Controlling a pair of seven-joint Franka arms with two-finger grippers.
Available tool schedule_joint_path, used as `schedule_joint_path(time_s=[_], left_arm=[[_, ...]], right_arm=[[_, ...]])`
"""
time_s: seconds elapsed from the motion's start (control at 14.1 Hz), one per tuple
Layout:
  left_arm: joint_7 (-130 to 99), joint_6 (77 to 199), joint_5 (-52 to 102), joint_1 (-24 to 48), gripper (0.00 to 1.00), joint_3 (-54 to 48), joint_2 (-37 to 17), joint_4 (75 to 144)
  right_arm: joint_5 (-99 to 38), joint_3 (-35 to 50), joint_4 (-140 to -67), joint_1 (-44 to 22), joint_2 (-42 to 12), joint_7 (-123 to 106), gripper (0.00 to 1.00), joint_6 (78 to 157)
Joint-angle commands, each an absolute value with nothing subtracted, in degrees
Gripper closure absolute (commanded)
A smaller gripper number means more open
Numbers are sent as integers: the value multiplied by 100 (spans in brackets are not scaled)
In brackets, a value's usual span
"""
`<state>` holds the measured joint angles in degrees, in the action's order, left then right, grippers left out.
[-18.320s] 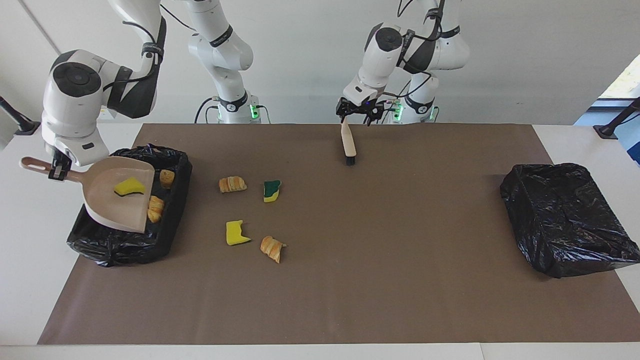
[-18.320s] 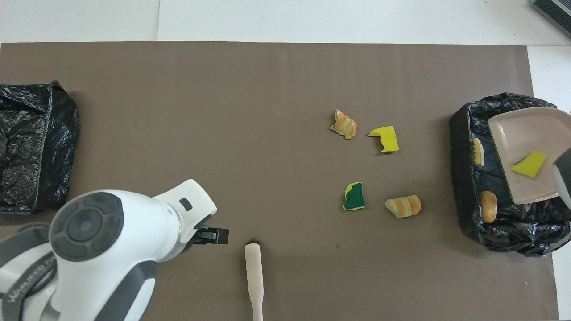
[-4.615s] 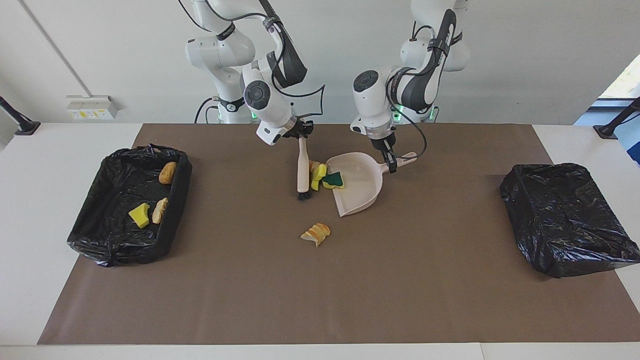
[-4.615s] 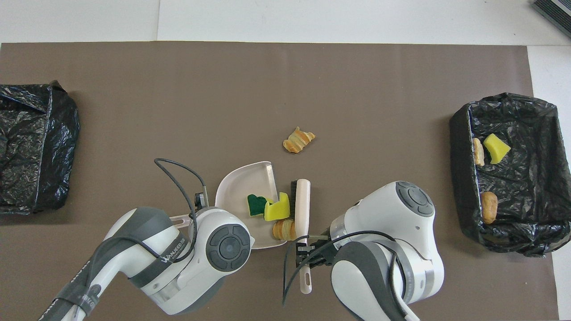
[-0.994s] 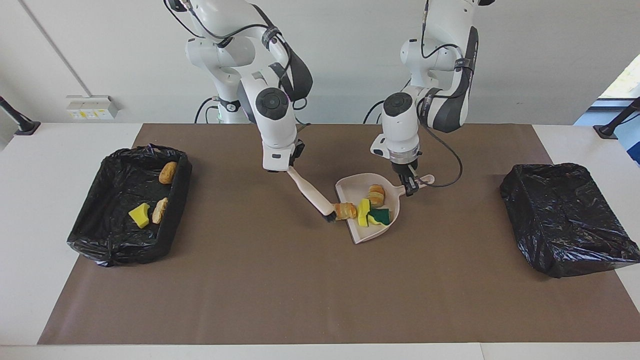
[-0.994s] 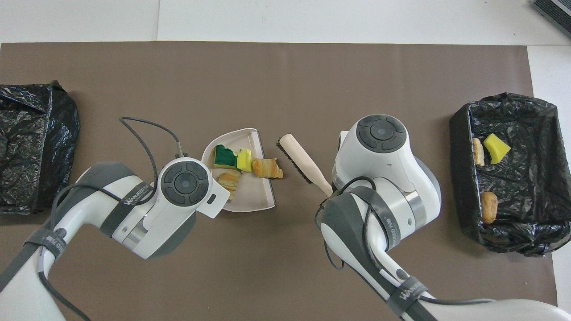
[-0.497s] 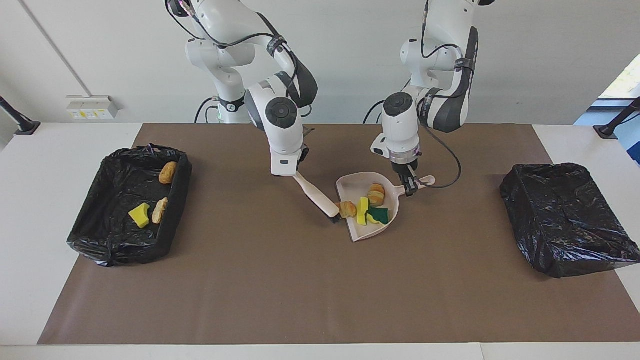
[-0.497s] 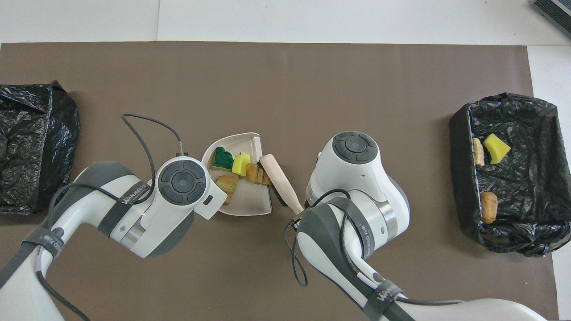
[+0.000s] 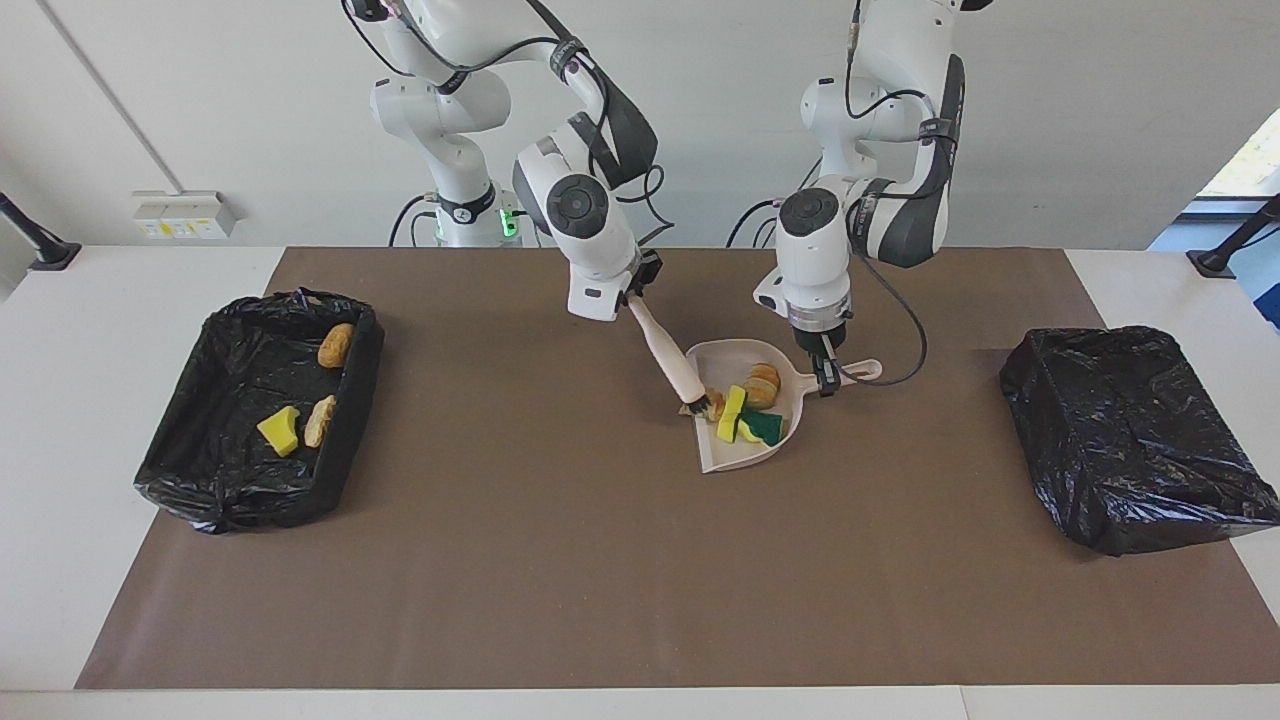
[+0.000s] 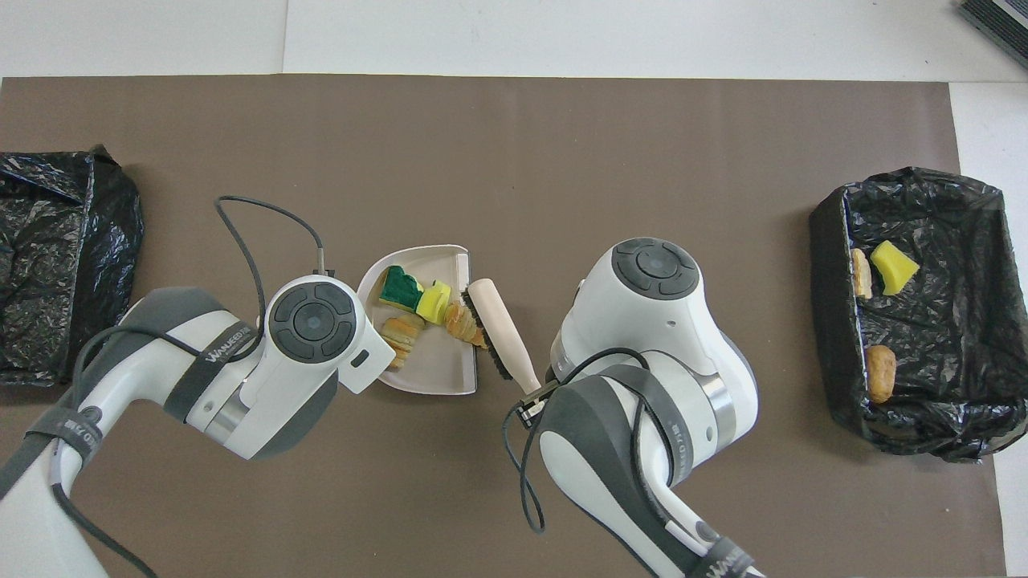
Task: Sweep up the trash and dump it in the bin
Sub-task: 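Sweep the last bread piece into the dustpan with the brush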
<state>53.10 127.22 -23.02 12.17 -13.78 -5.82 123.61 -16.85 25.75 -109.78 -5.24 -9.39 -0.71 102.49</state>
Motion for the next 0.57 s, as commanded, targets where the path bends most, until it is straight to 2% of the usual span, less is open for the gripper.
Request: schedule_joint_path(time_s=[0.0,0.21,0.5], left_arm=[[5746,13121,-2355,1143,100,-1362,-545,12445],[6151,13192,-2355,1160,100,-1169,-554,12437],[7109,13350,-1979,1178,100,-722,-343,12454]], right_arm=[[-1697,2567,-10960,-299,-651,78,100,9872],[-1135,2584,-11047,-193,-423,736,100,9475],[-941,2601,-11538,-255,-553,756,100,10236]])
